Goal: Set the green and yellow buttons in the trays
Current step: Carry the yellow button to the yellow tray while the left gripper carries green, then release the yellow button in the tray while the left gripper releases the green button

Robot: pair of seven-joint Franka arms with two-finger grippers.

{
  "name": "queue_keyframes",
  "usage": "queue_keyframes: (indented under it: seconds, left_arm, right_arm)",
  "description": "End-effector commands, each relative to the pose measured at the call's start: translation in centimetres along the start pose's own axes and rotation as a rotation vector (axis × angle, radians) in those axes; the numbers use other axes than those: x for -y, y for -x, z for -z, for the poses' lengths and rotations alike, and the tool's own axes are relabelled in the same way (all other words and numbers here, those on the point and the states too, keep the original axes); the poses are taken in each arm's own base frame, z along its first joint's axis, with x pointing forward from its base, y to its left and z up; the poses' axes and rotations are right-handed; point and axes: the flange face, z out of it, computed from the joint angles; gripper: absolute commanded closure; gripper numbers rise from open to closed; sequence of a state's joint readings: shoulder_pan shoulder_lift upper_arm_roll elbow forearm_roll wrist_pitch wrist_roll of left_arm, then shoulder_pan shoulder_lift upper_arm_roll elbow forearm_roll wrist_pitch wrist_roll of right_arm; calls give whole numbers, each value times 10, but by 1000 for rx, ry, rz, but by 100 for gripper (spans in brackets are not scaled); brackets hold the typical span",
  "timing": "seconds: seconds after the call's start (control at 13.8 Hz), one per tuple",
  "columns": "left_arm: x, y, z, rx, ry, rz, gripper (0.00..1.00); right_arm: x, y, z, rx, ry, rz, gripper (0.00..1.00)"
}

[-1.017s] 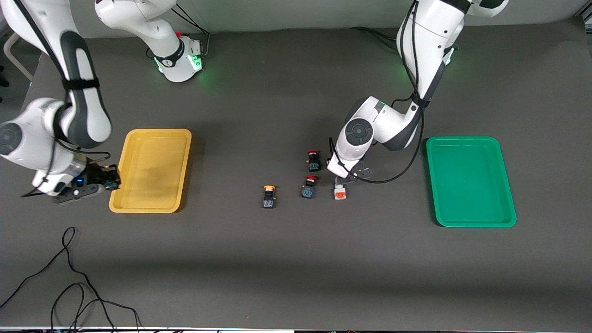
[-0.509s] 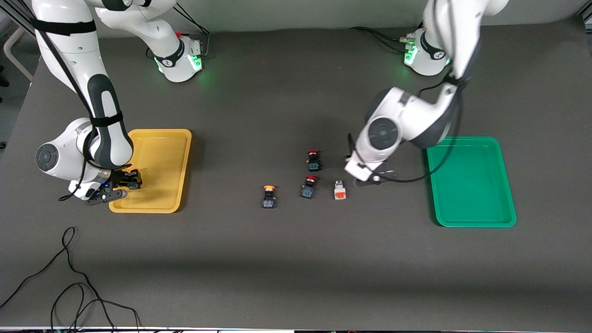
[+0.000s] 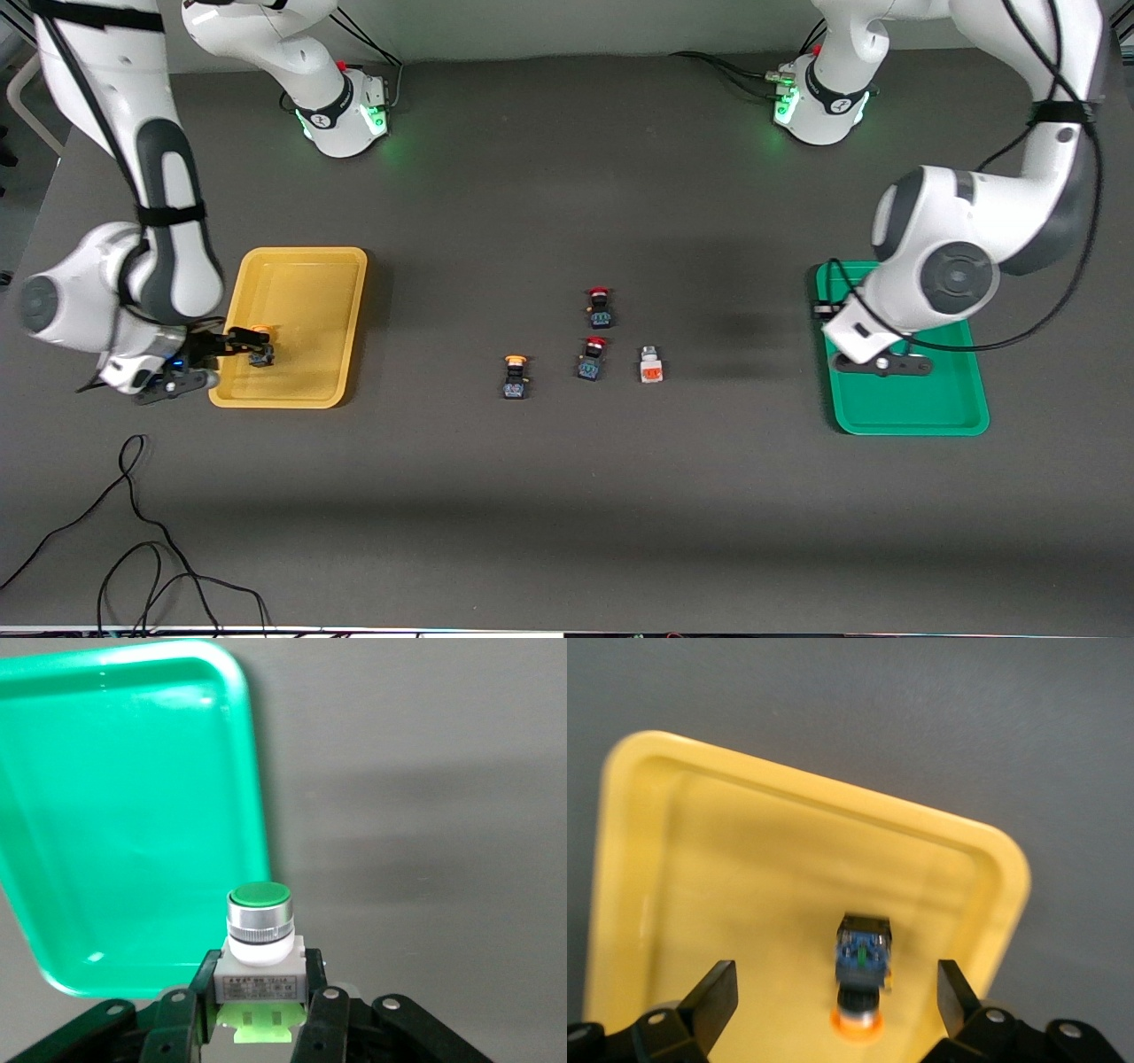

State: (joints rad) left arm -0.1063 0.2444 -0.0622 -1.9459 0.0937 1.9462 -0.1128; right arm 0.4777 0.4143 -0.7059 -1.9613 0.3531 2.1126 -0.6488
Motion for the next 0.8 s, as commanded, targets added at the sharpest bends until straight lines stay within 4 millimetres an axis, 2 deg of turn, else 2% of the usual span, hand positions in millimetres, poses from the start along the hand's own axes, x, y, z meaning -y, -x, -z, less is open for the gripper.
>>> queue_keyframes:
  seconds: [0.0,0.07,0.15,0.22,0.29,0.44,0.58,0.73]
  left_arm:
    - [70,8,-27,-35,13,-100,100]
    - [106,9,-39,-58,25,-139,100]
    - [140,10,-54,-66,37,-169,100]
    - [161,10,-67,-67,47,-164,100]
    - [169,6,-84,-67,55,-157,100]
    - [203,8,-124,-80,74,-146,100]
    - [210,8,-139,-91,78,-148,100]
    - [208,8,-138,-90,79,-145,100]
  right_arm:
    - [33,-30,107,65,59,-40,0]
    - [54,-40,130,68,69,-43,0]
    - [81,-49,143,65,78,-48,0]
    - [107,-56,147,59,86,-76,0]
    - [140,-63,146,53,92,-110,0]
    - [215,-80,147,20,109,-193,0]
    - [308,-100,129,-28,76,-291,0]
    - [385,-121,96,-55,34,-361,0]
